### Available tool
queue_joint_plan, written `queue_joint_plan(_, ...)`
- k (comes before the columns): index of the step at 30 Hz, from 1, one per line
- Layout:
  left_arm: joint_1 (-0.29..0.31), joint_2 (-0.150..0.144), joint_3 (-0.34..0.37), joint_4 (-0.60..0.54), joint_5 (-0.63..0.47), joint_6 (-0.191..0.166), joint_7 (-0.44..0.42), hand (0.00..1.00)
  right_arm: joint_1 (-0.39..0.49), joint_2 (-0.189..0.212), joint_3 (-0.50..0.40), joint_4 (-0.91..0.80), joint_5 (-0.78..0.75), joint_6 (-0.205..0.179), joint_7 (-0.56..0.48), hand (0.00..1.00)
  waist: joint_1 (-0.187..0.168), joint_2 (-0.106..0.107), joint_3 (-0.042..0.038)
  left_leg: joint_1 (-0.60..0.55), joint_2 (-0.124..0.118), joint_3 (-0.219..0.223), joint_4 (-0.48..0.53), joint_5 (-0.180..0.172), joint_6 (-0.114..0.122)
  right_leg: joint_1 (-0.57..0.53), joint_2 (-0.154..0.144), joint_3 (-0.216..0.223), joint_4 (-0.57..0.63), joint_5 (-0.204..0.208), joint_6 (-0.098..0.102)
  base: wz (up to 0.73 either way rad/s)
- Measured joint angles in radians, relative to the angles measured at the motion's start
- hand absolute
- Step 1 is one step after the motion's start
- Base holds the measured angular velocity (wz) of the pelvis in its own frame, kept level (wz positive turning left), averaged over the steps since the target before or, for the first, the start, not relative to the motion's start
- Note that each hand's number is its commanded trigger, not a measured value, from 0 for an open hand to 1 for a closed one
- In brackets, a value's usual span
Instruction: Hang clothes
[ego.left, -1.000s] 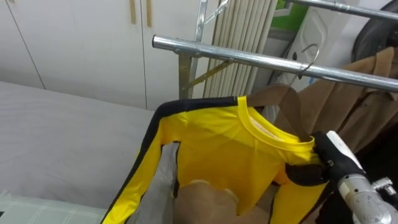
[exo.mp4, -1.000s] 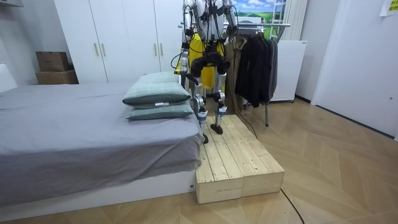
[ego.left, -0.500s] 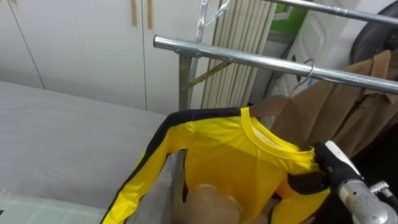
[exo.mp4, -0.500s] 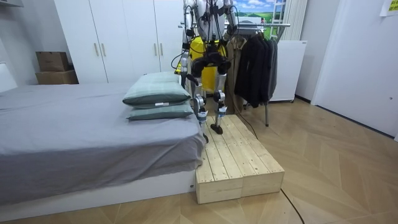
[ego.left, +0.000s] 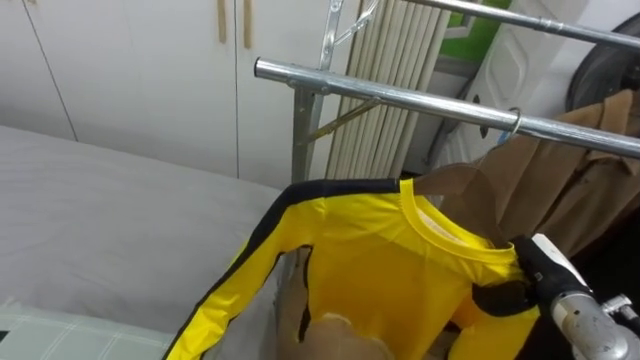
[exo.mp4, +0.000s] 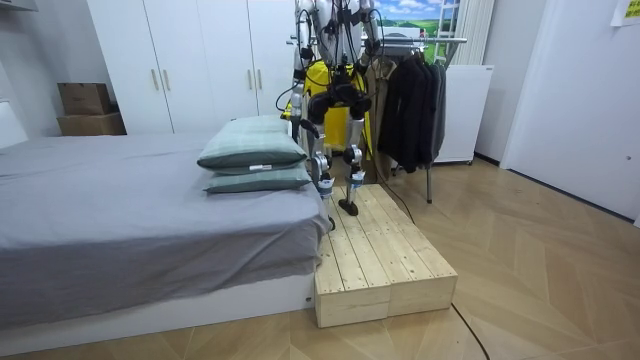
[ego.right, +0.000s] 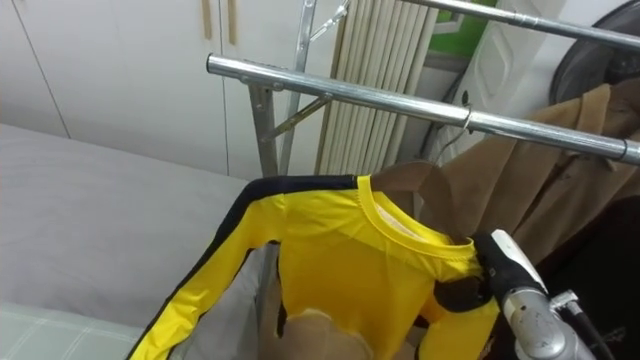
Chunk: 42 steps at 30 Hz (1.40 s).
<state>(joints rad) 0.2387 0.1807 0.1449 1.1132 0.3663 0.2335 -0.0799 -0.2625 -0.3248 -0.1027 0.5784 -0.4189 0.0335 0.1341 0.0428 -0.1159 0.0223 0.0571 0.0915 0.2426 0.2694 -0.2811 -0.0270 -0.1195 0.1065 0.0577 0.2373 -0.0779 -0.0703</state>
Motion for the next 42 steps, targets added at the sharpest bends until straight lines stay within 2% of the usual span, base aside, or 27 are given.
queue_joint_plan(5, 0.0, 0.0, 0.0, -0.001, -0.001, -0.002, 0.0, 0.0, 0.0, 0.001, 0.0, 0.014, 0.017, -0.008, -0.005, 1.0, 0.008, 0.006, 0.0045, 0.008, 0.001, -0.001, -0.001, 0.0, -0.001, 0.011, 0.0, -0.002, -0.005, 0.0, 0.0, 0.0)
queue_joint_plan(15, 0.0, 0.0, 0.0, -0.009, -0.001, -0.002, 0.0, 0.0, 0.001, 0.008, 0.001, 0.047, 0.047, -0.032, -0.026, 1.0, 0.021, 0.008, 0.0025, 0.009, 0.002, -0.002, -0.001, -0.001, -0.002, 0.017, 0.0, -0.008, -0.014, 0.001, -0.001, 0.01)
queue_joint_plan(22, 0.0, 0.0, -0.002, -0.009, -0.001, -0.002, 0.0, 0.0, 0.004, 0.008, 0.004, 0.047, 0.037, -0.032, -0.039, 1.0, 0.023, 0.007, -0.0005, 0.01, 0.002, -0.002, -0.003, -0.001, -0.002, 0.016, 0.0, -0.011, -0.013, 0.001, -0.001, 0.0)
queue_joint_plan(23, 0.0, 0.0, -0.002, -0.009, -0.001, -0.002, 0.0, 0.0, 0.004, 0.008, 0.004, 0.047, 0.034, -0.032, -0.041, 0.46, 0.023, 0.007, -0.0008, 0.01, 0.002, -0.002, -0.004, -0.001, -0.002, 0.016, 0.0, -0.011, -0.013, 0.001, -0.001, 0.0)
queue_joint_plan(24, 0.0, 0.0, -0.002, -0.008, -0.001, -0.002, 0.0, 0.0, 0.004, 0.008, 0.004, 0.047, 0.03, -0.032, -0.045, 0.0, 0.023, 0.008, -0.0011, 0.01, 0.002, -0.002, -0.004, -0.001, -0.002, 0.016, 0.0, -0.011, -0.013, 0.001, -0.001, 0.0)
queue_joint_plan(29, 0.0, 0.0, -0.003, -0.008, -0.001, -0.002, 0.0, 0.0, 0.008, 0.008, 0.004, 0.044, 0.02, -0.032, -0.049, 0.0, 0.026, 0.008, -0.0042, 0.009, 0.002, -0.002, -0.004, -0.001, -0.002, 0.017, 0.0, -0.012, -0.014, 0.001, -0.002, 0.0)
queue_joint_plan(34, 0.001, 0.0, -0.004, -0.008, -0.001, -0.002, 0.0, 0.0, 0.011, 0.008, 0.004, 0.044, 0.022, -0.032, -0.05, 0.0, 0.037, 0.009, -0.0132, 0.011, 0.002, -0.004, -0.004, -0.001, -0.002, 0.02, 0.0, -0.013, -0.016, 0.001, -0.001, 0.0)
queue_joint_plan(42, 0.001, 0.0, -0.001, -0.008, -0.001, -0.001, 0.0, 0.0, 0.015, 0.008, 0.009, 0.047, 0.021, -0.033, -0.047, 0.0, 0.042, 0.011, -0.0124, 0.026, 0.001, -0.008, -0.011, 0.0, -0.003, 0.032, 0.0, -0.015, -0.015, 0.0, -0.002, 0.01)
